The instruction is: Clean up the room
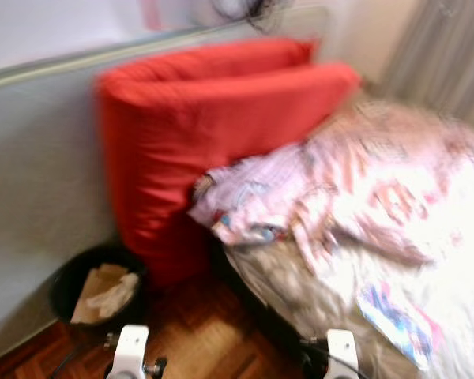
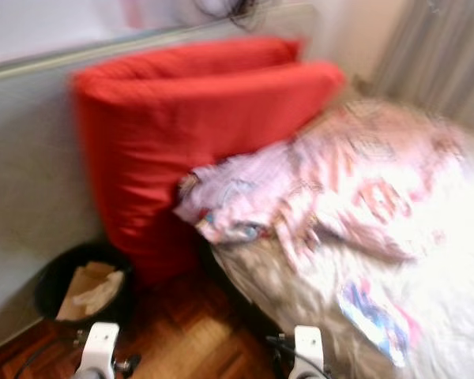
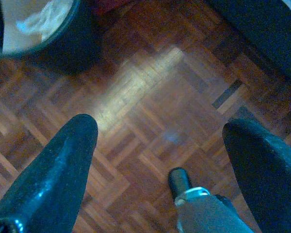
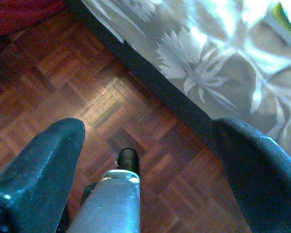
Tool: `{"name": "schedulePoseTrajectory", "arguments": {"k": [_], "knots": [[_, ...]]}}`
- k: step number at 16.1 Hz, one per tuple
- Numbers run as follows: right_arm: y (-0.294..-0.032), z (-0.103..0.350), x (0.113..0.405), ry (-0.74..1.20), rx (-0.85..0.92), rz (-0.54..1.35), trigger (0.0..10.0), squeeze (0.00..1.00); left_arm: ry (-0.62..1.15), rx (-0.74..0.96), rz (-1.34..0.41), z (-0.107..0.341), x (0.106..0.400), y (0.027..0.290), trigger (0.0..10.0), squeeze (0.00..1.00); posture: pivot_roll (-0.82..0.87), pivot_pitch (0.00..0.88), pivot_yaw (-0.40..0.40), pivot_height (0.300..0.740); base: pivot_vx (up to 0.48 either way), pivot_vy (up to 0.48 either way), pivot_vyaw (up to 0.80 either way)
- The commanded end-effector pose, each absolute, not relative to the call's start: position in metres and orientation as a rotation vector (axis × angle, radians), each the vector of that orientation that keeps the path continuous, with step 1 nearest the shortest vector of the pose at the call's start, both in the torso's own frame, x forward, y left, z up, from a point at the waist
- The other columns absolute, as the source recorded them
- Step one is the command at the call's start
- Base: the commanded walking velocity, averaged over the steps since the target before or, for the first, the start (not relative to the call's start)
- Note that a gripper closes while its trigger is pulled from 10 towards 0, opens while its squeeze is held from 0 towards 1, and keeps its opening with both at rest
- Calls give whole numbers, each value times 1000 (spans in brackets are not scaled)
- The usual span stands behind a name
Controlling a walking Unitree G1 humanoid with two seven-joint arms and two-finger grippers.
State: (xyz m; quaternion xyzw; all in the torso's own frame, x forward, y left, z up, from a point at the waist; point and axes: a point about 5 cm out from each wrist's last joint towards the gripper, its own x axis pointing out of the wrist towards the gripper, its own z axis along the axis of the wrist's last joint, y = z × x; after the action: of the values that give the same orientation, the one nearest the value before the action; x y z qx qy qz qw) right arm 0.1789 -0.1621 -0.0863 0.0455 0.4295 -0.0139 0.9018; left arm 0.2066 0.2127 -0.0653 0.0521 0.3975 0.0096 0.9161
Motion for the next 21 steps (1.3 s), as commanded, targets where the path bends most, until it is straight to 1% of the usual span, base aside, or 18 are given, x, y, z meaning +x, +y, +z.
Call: {"name": "schedulePoseTrajectory", "arguments": {"k": [1,20,21], "knots": [[-162,-85,181,878,89,-33,10000,0,854,118,25,-70,198,215,10000,0,38,57,-16,740,0,-480,-756],[-164,-87,176,894,85,-40,10000,0,854,116,19,-71,198,211,10000,0,33,75,-18,740,0,0,-757],[-164,-87,176,896,85,-39,10000,0,852,124,16,-71,198,211,10000,0,34,76,-18,740,0,-345,-756]]}}
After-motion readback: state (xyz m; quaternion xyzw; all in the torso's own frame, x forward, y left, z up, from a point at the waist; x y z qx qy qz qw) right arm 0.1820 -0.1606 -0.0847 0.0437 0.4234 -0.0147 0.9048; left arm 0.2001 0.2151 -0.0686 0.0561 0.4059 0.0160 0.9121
